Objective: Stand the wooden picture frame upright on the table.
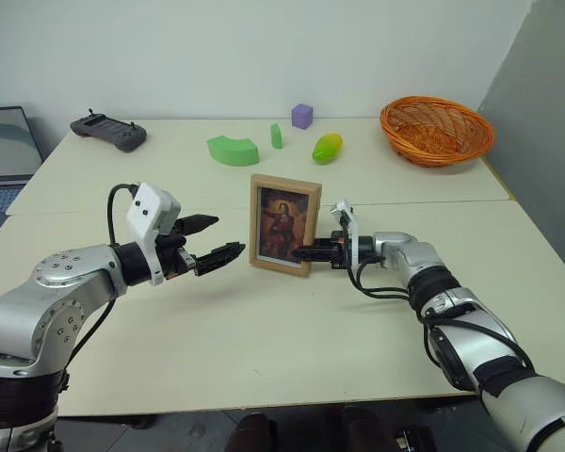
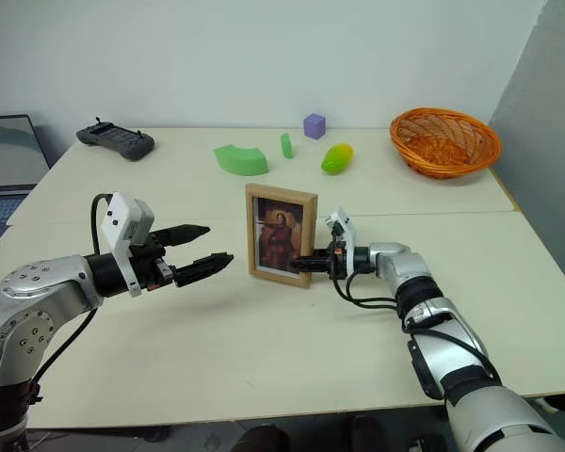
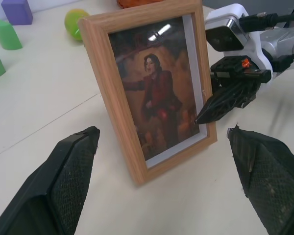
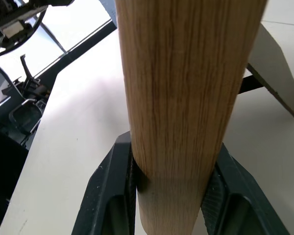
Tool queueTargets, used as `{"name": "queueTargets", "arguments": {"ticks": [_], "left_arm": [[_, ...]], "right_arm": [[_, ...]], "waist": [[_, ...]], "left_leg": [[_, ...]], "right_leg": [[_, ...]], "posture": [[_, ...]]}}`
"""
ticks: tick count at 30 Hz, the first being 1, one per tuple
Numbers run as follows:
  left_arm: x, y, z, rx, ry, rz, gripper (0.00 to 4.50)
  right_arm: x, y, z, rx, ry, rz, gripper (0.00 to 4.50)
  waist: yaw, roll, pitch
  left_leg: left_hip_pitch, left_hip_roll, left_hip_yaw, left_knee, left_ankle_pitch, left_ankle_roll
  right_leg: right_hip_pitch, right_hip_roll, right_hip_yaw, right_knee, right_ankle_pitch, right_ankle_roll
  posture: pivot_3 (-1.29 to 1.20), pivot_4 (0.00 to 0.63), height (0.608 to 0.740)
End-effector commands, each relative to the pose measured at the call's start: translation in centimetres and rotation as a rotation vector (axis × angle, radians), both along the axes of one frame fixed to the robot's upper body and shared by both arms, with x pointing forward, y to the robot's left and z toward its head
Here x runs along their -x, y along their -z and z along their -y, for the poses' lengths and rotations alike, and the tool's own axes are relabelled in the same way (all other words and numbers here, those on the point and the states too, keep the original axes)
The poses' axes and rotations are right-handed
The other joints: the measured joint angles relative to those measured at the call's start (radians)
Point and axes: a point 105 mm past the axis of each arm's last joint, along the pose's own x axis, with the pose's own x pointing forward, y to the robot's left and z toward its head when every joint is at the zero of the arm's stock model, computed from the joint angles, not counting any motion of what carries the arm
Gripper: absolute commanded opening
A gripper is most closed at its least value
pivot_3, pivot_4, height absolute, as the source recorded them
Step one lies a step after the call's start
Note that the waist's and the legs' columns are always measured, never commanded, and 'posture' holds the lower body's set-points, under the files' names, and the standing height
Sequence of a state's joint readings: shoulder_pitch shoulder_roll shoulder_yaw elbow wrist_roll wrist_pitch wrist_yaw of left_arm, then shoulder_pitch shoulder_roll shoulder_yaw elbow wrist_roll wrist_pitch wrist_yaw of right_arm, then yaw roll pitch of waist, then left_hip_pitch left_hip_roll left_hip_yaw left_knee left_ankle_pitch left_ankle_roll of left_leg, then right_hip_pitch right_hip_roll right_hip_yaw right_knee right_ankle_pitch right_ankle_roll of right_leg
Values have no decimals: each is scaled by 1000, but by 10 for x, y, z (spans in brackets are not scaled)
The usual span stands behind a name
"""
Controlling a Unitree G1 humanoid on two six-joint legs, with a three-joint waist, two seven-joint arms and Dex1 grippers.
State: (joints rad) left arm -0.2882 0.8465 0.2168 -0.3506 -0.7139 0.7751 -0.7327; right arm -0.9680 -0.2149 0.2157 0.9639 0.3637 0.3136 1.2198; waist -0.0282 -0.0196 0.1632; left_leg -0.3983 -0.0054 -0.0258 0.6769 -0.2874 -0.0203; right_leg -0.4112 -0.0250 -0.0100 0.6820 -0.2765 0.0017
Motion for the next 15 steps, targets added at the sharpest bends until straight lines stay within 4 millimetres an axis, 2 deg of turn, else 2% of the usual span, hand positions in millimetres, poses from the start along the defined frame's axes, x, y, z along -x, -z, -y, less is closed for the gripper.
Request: {"name": "queueTargets", "arguments": {"ticks": [1, 4, 9, 12, 15], "left_arm": [[-3, -7, 4, -4, 22, 30, 4500], [-6, -7, 5, -11, 27, 28, 4500], [-7, -6, 3, -8, 40, -5, 4500], [-9, -3, -9, -29, 11, -20, 4500], [-10, 0, -20, -47, -13, -33, 4500]], "right_arm": [[0, -2, 3, 11, -10, 61, 2570], [-1, 1, 11, 31, 7, 78, 3193], [0, 8, 55, 153, 50, 187, 4381], [10, -1, 92, 216, 82, 290, 4463], [28, -28, 107, 214, 92, 354, 4463]], "waist": [[1, 0, 0], [0, 0, 0], [5, 0, 0], [8, 0, 0], [6, 1, 0]], "left_leg": [[0, 0, 0, 0, 0, 0], [0, 0, 0, 0, 0, 0], [-1, 0, 0, 0, 0, 0], [-1, -1, 0, 1, 0, 0], [-1, 0, 0, 0, 0, 0]], "right_leg": [[0, 0, 0, 0, 0, 0], [0, 0, 0, 0, 0, 0], [0, 0, 0, -1, 0, 0], [0, -1, 0, -1, 0, 0], [0, -1, 0, -1, 0, 0]], "posture": [[0, 150, 740], [0, 150, 740], [0, 150, 740], [0, 150, 740], [0, 150, 740]]}}
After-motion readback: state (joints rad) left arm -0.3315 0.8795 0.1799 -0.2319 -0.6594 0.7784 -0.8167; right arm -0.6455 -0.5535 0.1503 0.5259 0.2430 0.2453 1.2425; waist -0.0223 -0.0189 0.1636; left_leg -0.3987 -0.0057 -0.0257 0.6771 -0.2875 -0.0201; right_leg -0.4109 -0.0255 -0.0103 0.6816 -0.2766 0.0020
